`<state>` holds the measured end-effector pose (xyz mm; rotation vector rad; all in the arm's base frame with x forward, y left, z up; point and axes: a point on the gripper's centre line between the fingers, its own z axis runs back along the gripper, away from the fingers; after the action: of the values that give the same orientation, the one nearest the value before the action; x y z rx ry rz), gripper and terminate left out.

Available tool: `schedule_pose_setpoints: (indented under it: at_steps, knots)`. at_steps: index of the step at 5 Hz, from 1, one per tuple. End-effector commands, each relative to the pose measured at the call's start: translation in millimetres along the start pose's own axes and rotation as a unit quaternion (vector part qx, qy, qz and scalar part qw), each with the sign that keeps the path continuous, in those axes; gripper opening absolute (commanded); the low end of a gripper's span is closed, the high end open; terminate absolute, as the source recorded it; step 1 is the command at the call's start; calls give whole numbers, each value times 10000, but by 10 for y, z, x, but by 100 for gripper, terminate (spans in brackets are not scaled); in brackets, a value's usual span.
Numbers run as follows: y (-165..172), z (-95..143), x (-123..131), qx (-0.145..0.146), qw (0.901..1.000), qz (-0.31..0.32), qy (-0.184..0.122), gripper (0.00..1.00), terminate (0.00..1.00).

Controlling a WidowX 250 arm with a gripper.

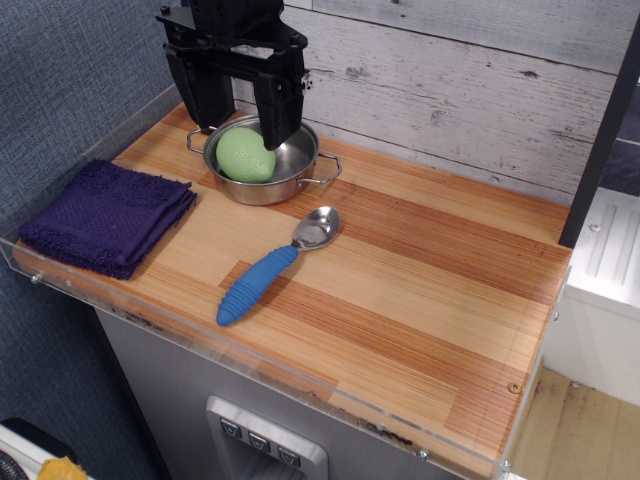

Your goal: Hold the green egg from the steel pan and place it on right edge of the table.

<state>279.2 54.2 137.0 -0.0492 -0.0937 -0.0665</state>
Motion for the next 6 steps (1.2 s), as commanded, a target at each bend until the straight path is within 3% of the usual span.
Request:
schedule_pose_setpoints:
  at_steps: [1,2,3,6]
  knots:
    - [0,0,0,0,10000,0,0,100,0]
    - [157,-25,102,109,9995,23,-286,100,0]
    - [307,-166,241,178,9991,82,-384,100,0]
    - [777,-883,825,412,9966,705,-104,100,0]
